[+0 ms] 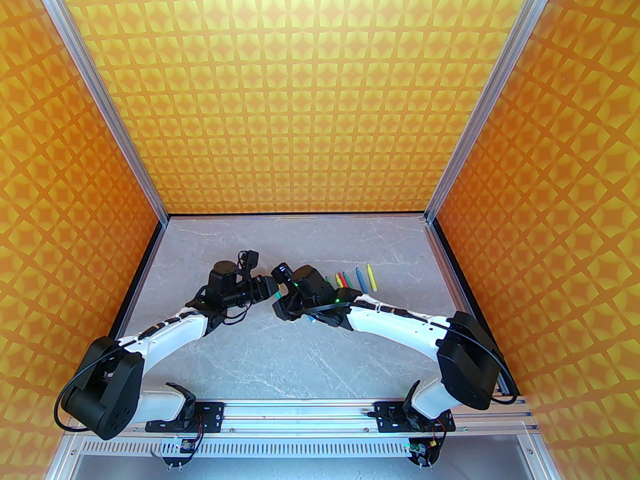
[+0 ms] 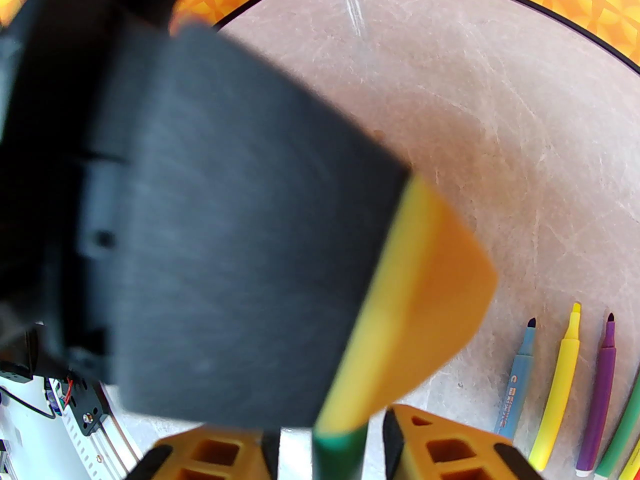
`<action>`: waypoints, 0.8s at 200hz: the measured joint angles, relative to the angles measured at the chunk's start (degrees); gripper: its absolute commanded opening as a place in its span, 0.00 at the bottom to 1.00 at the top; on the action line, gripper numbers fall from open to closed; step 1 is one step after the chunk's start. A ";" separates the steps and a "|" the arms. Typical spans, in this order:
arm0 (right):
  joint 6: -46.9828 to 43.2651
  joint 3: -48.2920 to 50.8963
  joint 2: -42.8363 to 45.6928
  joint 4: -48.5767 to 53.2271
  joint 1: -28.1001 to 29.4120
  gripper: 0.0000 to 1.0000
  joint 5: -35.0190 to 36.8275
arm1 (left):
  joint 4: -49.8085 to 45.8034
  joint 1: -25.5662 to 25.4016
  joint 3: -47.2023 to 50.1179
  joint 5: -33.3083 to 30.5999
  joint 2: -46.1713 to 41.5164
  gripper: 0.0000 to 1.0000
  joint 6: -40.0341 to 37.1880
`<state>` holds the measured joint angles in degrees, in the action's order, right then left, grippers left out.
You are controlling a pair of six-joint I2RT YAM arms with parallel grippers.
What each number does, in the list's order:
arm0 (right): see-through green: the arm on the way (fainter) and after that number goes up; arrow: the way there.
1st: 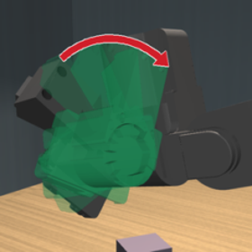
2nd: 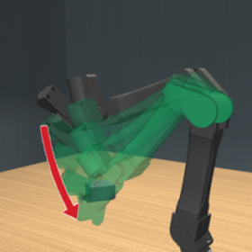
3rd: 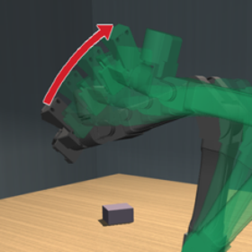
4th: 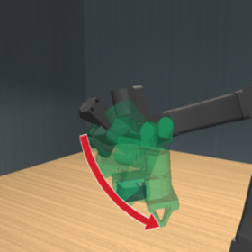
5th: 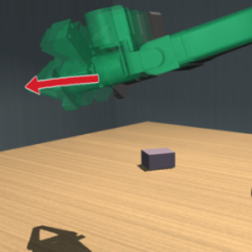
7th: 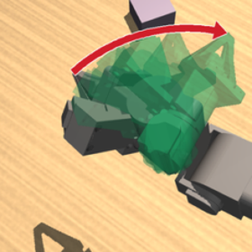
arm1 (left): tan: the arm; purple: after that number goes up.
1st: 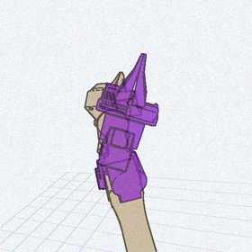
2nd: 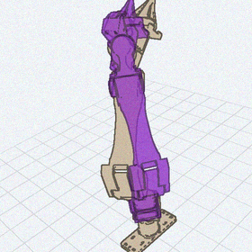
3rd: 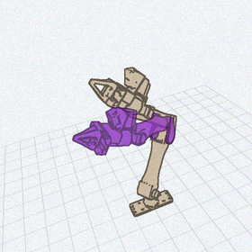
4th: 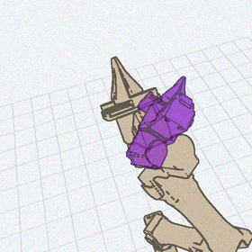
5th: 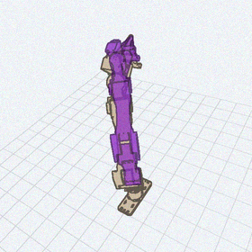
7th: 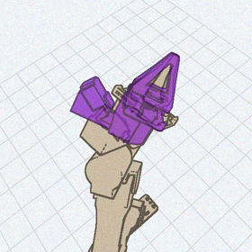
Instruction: Open the pen caps
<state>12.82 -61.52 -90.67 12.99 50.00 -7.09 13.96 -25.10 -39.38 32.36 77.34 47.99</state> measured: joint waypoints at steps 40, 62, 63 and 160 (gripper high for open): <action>0.09 0.04 -0.22 -0.42 0.00 0.22 -0.02 | -0.70 0.02 -0.94 0.00 -1.22 0.00 -0.02; 0.20 0.39 -0.17 -0.90 0.02 0.17 -0.31 | -1.36 0.02 -1.38 0.00 -1.22 0.00 -0.28; 0.20 0.44 -0.17 -0.92 0.02 0.16 -0.35 | -1.36 0.02 -1.38 -0.02 -1.22 0.00 -0.31; 0.22 7.34 4.39 -9.29 0.00 0.00 -0.44 | -2.40 1.90 -2.12 3.72 -1.09 0.00 1.38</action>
<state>13.04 -54.17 -86.28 3.70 50.00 -7.53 11.55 -23.20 -41.50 36.07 76.25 49.36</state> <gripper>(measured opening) 0.184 0.160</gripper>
